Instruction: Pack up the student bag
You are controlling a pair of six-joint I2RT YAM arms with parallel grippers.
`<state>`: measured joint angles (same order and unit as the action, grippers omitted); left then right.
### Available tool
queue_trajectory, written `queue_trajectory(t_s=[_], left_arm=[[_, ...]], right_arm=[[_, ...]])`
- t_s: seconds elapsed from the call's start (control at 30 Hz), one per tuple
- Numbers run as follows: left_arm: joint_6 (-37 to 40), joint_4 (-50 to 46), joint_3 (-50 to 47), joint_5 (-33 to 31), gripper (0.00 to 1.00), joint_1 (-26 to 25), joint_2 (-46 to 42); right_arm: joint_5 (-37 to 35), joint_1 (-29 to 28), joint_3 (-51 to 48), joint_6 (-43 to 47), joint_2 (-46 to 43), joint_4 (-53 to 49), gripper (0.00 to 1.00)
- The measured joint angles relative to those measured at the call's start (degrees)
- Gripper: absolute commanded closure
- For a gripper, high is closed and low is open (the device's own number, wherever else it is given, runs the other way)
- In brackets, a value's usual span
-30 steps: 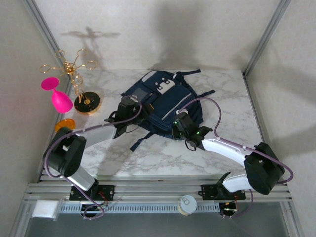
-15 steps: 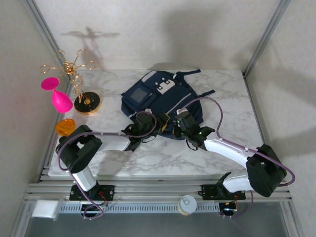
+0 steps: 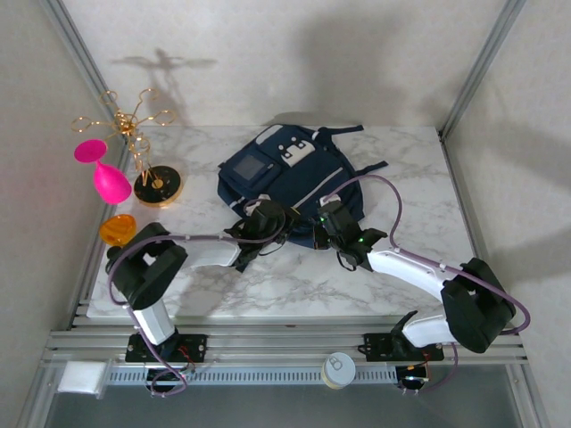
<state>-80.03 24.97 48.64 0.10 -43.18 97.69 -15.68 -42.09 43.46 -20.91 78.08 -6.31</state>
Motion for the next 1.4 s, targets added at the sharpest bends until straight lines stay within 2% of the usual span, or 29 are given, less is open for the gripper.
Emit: queue_trajectory(t_s=[0.1,0.23,0.37,0.57,0.8,1.1,1.4], left_arm=[[5.18,-4.90,-3.23,0.33,1.00,2.60,-6.51],[13.57,-12.11,-8.20,4.72,1.00,10.34,-14.97],[19.61,-17.29,-9.49,10.47,1.00,17.20,-19.34],[17.22,-14.14,-11.26,14.58,1.00,16.96,-20.76],[13.73,-11.50,-11.26,15.17,1.00,15.89,-20.31],[12.68,-10.97,-11.26,15.15,1.00,15.87,-20.17],[12.46,-10.67,-11.26,15.06,1.00,15.72,-19.87]], right_arm=[[-3.02,1.51,0.00,-0.50,-0.66,-1.84,1.00],[-4.66,2.08,0.00,-0.04,-2.21,-2.69,1.00],[0.59,1.57,0.02,1.70,-2.29,-1.53,1.00],[9.92,-4.46,5.44,0.59,1.84,1.03,0.69],[16.76,-5.57,10.14,0.66,8.46,4.00,0.55],[21.18,-5.35,13.73,0.61,14.71,5.35,0.56],[22.91,-5.25,16.79,0.94,19.82,6.99,0.79]])
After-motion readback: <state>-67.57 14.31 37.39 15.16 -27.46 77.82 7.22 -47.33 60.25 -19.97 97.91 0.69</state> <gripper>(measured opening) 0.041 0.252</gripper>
